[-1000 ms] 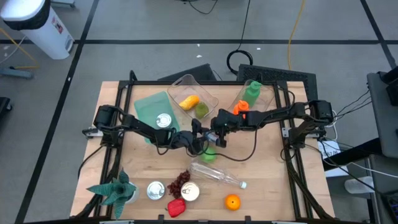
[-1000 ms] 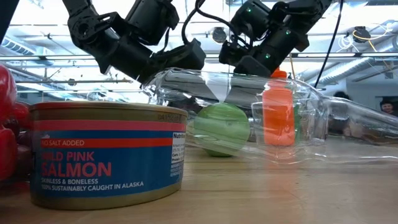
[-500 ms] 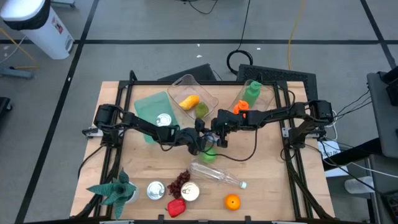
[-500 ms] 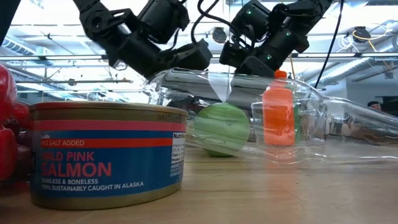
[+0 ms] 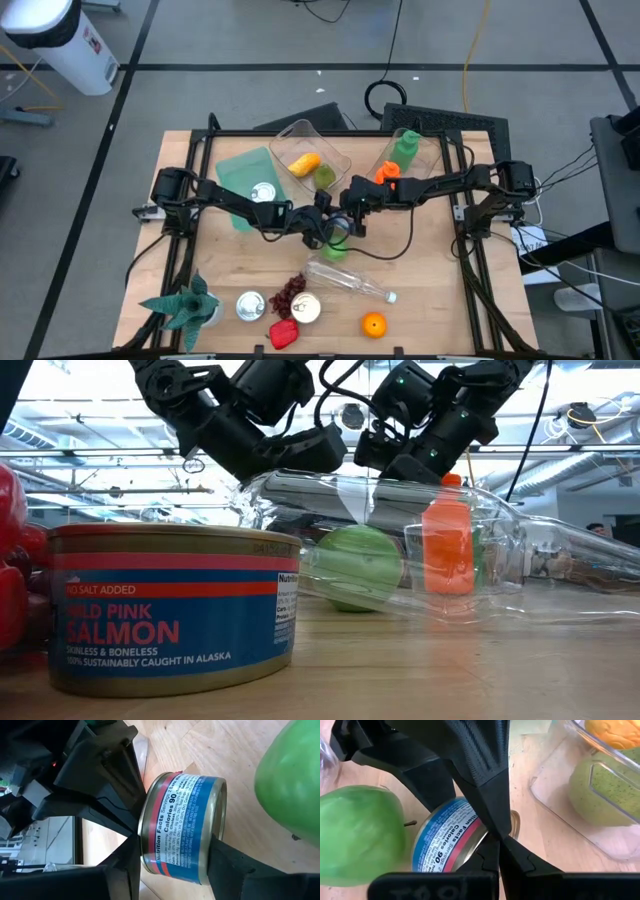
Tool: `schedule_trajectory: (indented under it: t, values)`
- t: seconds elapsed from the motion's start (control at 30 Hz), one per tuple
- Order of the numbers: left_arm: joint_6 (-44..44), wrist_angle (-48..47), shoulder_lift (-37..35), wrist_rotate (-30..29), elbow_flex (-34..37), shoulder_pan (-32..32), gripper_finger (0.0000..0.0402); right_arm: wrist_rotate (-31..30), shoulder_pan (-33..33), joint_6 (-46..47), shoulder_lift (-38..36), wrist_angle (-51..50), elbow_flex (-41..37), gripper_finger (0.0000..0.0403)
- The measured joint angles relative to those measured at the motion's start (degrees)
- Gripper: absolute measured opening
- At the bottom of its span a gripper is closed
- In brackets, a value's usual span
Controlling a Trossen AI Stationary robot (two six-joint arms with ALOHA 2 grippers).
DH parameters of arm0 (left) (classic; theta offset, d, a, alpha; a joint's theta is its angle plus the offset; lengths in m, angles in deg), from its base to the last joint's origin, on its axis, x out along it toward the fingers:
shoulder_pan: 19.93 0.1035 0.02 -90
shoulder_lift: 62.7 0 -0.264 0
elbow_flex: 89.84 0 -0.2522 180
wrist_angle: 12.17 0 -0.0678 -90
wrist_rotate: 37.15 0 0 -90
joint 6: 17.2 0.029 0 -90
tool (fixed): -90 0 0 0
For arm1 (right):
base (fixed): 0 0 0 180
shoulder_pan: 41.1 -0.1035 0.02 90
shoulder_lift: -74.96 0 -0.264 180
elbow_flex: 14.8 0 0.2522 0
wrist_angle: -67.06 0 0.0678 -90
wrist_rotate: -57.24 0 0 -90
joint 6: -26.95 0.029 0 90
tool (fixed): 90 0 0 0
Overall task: Pick & Place Food Item
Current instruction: Stack the blue tuna can on top of the green tuna can into the green bin
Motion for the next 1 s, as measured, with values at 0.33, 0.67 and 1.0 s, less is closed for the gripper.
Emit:
schedule_trajectory:
  t: [0.33, 0.67, 1.0]
  values:
    - [-1.77, -0.25, 0.00, -0.29, -0.11, -0.63, 0.0235, 1.60, -0.60, -1.27, 0.02, -0.37, 0.11, 0.0000]
    - [-3.43, 0.41, 0.07, -0.01, -0.11, -0.67, 0.0311, 2.38, -1.49, -2.04, 0.07, 1.55, 0.13, 0.0000]
    - [-4.87, 0.13, 0.07, 0.12, -0.04, -0.66, 0.0267, 1.84, -1.64, -1.81, 0.07, 1.30, 0.13, 0.0000]
